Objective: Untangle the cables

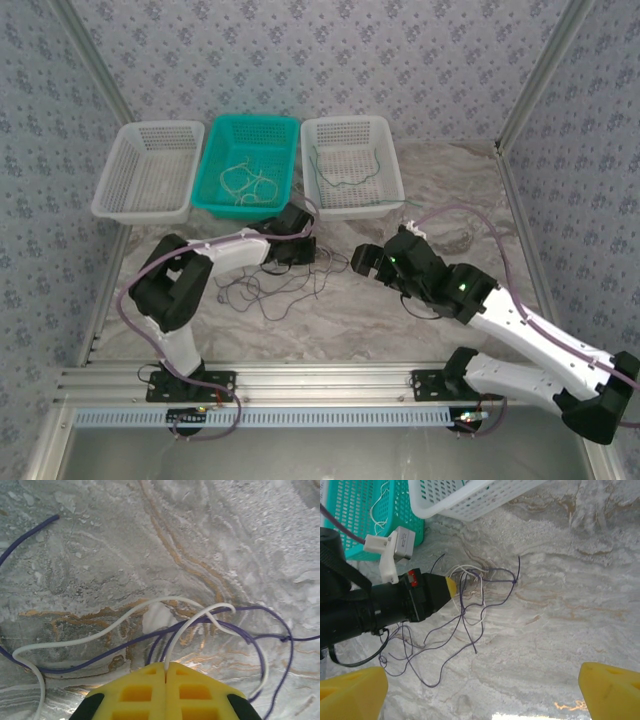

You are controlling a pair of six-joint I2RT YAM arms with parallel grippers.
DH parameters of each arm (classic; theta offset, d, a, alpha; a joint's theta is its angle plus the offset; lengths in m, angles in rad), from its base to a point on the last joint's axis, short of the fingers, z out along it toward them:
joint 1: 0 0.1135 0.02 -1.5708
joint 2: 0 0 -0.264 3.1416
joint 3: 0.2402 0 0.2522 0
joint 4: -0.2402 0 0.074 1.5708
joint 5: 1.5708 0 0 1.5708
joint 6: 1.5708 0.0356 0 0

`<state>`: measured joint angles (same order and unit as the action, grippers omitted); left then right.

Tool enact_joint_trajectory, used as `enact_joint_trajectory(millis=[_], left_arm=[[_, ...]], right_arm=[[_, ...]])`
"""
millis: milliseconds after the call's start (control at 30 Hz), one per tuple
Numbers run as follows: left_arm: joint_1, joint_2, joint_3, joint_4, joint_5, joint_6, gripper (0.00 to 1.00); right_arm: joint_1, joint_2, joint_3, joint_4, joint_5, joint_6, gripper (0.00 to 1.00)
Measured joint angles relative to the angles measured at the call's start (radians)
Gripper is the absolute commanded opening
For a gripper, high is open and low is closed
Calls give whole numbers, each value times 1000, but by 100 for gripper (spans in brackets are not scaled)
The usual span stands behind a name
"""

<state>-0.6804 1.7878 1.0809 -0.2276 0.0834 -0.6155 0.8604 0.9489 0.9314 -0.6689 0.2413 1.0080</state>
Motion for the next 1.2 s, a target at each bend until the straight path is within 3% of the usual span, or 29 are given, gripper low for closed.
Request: enact_joint_trajectory(millis=[233, 567, 633, 733, 833, 1100, 1200], left_arm=[[-5, -153, 94, -48, 125, 37, 0], [-60, -310, 252, -81, 219, 64, 0], [-60, -313, 258, -89, 228, 63, 0], [-61, -314, 264, -92, 235, 56, 0], [-61, -322, 265, -93, 235, 49, 0], [-58, -389, 266, -118, 185, 50, 0], [-47, -424, 266, -122, 159, 57, 0]], right_arm=[[-40, 53, -71, 166, -19, -119, 94], [-192, 254, -116, 478, -261, -212, 97], [-192, 283, -116, 525, -284, -212, 91], [-196, 318, -119, 561, -285, -179, 60], [-219, 341, -177, 610, -266, -109, 43], [-309, 295, -496, 620, -170, 71, 36], [-335, 179, -538, 561, -118, 102, 45]])
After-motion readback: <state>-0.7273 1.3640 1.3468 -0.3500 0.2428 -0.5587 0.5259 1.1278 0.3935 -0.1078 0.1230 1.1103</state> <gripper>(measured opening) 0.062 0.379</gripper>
